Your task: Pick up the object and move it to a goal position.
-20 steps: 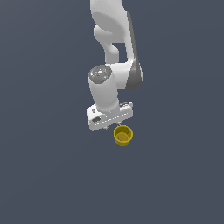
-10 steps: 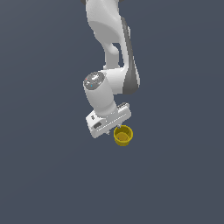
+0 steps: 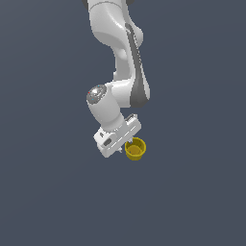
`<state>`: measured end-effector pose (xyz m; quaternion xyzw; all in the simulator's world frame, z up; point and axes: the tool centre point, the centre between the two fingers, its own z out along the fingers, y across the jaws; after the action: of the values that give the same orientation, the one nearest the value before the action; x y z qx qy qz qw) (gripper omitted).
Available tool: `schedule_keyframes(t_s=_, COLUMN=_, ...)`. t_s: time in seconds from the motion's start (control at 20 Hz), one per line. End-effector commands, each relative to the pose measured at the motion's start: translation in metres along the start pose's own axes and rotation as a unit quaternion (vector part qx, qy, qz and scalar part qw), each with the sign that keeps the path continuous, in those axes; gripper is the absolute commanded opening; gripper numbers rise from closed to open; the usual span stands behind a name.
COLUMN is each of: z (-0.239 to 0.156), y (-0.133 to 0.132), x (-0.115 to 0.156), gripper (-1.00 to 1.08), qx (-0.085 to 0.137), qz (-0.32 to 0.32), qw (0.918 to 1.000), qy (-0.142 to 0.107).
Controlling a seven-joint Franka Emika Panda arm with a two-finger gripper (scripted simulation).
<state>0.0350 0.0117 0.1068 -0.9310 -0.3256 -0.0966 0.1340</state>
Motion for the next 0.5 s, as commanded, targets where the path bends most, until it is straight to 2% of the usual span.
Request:
schedule_keyframes(t_s=0.0, z=0.0025, y=0.0018, x=0.0018, gripper=0.28, qx=0.004, qz=-0.02, qw=0.9997, qy=0.012)
schedule_keyframes(t_s=0.45, z=0.0073, y=0.0069, x=0.0061, gripper=0.28, qx=0.012, qz=-0.067, qw=0.9968, qy=0.041)
